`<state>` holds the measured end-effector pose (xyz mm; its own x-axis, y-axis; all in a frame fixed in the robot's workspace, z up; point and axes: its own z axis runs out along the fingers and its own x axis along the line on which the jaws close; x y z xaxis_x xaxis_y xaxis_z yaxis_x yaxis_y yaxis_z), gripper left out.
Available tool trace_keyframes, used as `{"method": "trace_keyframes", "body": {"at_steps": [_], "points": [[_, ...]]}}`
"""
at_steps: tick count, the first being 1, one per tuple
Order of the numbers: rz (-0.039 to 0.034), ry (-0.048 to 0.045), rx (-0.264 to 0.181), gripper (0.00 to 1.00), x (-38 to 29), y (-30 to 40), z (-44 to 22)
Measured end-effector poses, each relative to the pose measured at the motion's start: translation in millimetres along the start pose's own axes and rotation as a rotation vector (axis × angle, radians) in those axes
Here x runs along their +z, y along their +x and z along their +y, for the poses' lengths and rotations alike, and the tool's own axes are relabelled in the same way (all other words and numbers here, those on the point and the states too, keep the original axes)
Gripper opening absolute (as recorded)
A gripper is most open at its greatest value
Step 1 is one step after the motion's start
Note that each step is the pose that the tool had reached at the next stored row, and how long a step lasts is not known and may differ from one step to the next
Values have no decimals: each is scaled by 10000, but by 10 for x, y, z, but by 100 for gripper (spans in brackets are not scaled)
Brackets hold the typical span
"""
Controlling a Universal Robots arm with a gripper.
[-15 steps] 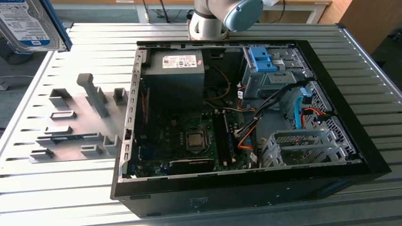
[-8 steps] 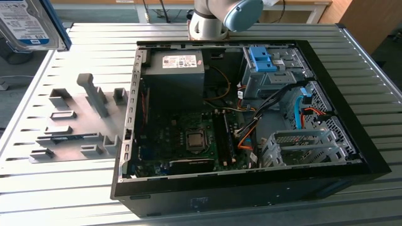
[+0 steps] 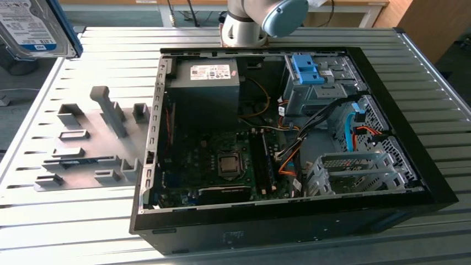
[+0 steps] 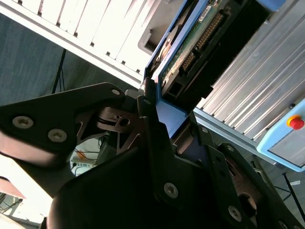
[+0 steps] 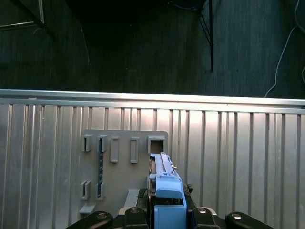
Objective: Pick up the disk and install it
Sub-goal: 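Pick up the disk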
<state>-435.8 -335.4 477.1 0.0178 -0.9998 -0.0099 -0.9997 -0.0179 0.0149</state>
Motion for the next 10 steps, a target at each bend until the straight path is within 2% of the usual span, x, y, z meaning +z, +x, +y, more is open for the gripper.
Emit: {"method": "trace_keyframes", "body": {"at_steps": [10], "points": [[19, 0, 0, 37, -65, -1, 1]]}}
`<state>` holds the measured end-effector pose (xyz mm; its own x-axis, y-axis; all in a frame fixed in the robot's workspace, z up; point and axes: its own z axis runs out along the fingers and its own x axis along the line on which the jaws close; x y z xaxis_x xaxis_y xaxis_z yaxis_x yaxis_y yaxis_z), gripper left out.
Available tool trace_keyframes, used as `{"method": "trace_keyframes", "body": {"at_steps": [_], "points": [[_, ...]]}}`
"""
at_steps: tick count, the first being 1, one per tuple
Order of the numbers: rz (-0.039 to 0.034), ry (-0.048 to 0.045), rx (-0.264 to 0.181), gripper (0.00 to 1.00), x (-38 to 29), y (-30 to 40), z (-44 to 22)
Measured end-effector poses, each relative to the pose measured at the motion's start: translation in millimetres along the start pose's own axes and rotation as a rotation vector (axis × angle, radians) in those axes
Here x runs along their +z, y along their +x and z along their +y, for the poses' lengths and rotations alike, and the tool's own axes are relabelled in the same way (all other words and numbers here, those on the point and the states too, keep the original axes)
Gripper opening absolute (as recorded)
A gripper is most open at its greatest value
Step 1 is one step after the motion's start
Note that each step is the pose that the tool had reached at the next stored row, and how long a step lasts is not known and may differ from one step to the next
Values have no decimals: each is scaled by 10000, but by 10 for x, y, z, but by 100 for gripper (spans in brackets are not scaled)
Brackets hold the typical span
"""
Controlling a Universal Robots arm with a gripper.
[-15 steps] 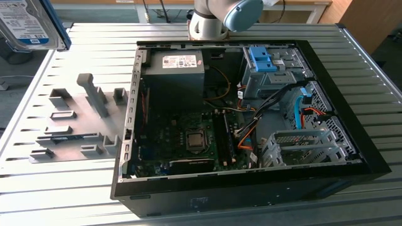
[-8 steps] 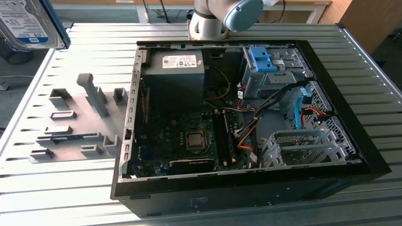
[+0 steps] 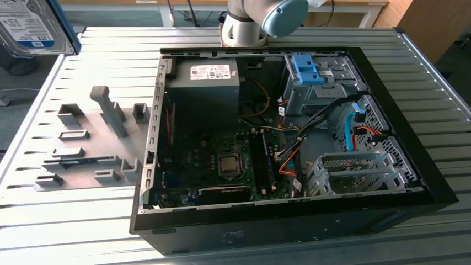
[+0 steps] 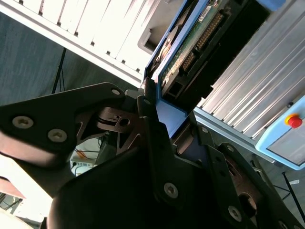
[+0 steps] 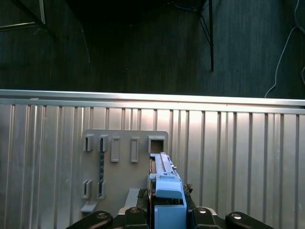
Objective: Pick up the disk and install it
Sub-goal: 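Pick up the disk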
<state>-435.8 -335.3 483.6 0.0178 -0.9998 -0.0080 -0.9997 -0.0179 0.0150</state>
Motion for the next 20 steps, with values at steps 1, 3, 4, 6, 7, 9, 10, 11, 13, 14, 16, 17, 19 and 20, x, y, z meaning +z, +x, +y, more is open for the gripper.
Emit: {"method": "trace_keyframes", "body": {"at_steps": [1, 3, 4, 6, 7, 9, 10, 11, 13, 14, 16, 17, 19, 20], "points": [[2, 0, 0, 37, -10, 0, 0], [7, 0, 0, 37, -29, 0, 0], [9, -1, 0, 37, -38, -1, 1], [10, 0, 0, 37, -57, -1, 1], [11, 0, 0, 37, -65, -1, 1], [12, -1, 0, 37, -80, -1, 1], [12, -1, 0, 37, -90, -1, 1], [12, -1, 0, 37, -99, -1, 1], [12, -1, 0, 37, -116, -2, 1], [13, -1, 0, 37, -123, -2, 1], [13, -1, 0, 37, -137, -2, 2], [13, -1, 1, 37, -143, -2, 2], [14, -1, 0, 37, -156, -2, 2], [15, -1, 0, 37, -162, -2, 2]]}}
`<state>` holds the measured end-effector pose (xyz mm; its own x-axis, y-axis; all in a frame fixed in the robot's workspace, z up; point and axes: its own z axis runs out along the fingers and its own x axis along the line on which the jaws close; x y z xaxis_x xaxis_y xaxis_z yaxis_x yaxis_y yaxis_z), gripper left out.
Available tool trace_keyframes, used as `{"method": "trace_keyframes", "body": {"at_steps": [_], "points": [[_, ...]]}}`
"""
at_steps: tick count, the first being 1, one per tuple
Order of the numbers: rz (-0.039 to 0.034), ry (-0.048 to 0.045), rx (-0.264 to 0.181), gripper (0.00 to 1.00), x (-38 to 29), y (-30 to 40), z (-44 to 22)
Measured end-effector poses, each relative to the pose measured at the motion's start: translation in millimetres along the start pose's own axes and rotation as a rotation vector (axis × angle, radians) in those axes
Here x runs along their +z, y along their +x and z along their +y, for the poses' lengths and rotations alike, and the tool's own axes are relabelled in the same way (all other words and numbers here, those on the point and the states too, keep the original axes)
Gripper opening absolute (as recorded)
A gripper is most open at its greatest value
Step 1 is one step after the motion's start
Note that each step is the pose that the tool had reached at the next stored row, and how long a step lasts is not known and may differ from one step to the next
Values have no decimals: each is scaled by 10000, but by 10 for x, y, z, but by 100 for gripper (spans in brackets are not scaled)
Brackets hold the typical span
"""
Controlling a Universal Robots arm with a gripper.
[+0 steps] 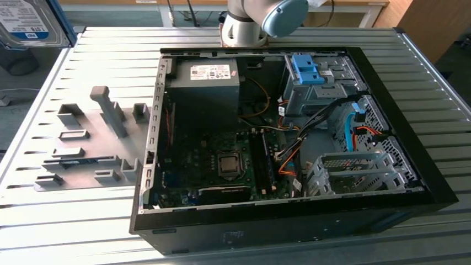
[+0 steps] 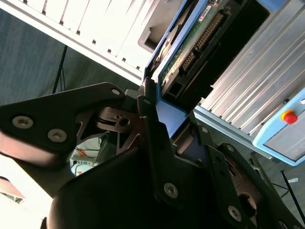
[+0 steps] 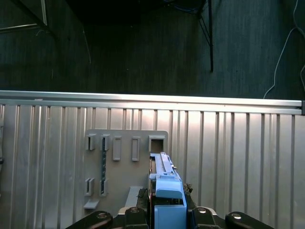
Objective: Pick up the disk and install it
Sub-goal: 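Pick up the disk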
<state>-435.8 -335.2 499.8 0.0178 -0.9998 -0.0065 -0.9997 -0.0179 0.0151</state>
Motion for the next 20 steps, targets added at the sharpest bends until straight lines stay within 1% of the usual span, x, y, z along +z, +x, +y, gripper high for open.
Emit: {"method": "trace_keyframes", "body": {"at_steps": [20], "points": [[30, -1, 0, 37, -98, -2, 1]]}}
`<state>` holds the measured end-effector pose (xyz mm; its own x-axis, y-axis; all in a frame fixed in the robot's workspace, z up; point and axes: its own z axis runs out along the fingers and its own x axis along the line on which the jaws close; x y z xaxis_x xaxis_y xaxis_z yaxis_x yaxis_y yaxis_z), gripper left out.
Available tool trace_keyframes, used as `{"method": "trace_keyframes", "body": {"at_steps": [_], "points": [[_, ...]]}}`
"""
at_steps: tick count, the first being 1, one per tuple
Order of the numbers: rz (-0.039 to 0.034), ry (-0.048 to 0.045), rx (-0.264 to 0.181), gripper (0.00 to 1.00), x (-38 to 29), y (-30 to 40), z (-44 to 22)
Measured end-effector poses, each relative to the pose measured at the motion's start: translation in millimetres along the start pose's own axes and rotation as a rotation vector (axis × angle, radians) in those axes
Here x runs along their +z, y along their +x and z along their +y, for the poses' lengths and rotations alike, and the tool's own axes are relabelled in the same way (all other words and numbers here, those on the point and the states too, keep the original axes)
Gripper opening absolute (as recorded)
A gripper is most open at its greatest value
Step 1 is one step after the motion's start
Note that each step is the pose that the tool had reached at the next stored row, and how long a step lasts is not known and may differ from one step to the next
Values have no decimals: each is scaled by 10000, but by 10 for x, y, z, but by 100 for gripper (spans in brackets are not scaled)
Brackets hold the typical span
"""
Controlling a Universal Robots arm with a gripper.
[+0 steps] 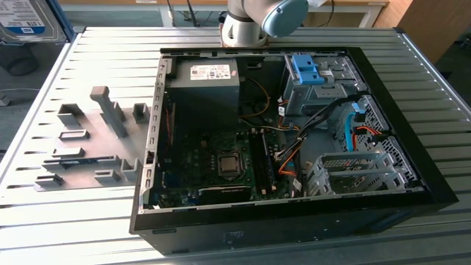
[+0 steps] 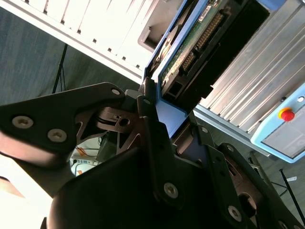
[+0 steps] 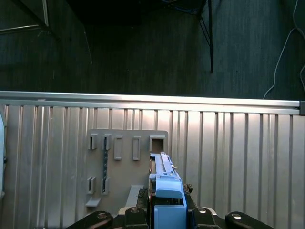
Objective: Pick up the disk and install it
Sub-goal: 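Pick up the disk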
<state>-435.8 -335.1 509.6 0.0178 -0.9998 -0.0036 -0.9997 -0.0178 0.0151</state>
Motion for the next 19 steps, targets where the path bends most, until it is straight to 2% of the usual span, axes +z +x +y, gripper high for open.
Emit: {"method": "trace_keyframes", "body": {"at_steps": [19], "points": [[13, 0, 0, 37, -152, -1, 2]]}}
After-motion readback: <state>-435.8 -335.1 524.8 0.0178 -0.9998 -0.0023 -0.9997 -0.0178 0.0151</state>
